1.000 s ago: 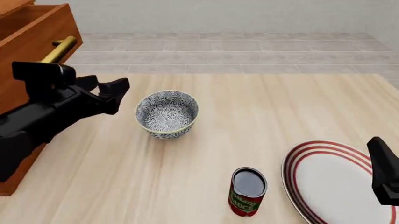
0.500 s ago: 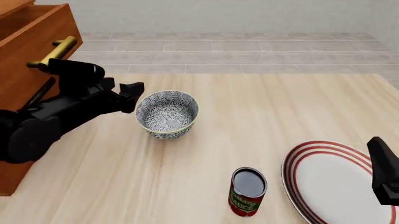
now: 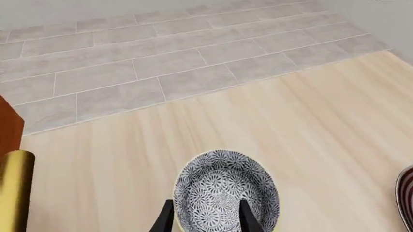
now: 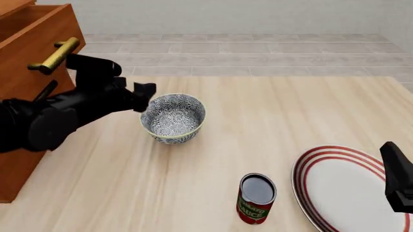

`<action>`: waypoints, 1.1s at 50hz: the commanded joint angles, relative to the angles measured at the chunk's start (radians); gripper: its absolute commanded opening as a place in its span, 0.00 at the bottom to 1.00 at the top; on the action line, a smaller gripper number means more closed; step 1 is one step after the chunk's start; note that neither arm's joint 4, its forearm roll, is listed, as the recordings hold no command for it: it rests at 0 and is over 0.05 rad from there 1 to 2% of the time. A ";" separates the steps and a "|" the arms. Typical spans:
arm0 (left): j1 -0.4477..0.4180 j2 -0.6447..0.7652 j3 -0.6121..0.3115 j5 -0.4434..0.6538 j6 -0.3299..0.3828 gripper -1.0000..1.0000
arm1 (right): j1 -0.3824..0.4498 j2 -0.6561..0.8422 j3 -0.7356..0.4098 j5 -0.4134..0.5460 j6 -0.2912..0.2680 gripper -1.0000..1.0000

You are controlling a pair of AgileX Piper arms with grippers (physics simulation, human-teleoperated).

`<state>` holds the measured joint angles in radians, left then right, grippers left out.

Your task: Put the bowl on top of the cabinet.

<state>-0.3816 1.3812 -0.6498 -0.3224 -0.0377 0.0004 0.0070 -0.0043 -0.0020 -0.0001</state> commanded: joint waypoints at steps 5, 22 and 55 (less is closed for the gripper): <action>0.032 0.007 -0.021 0.015 0.010 1.00 | 0.000 0.000 0.000 0.000 0.000 1.00; 0.032 0.073 -0.039 0.004 0.013 1.00 | 0.000 0.000 0.000 0.000 0.000 1.00; 0.054 0.145 -0.068 -0.007 0.009 1.00 | 0.000 0.000 0.000 0.000 0.000 1.00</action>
<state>-0.3313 1.5038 -0.7089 -0.3263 -0.0279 0.0003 0.0070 -0.0043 -0.0020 -0.0001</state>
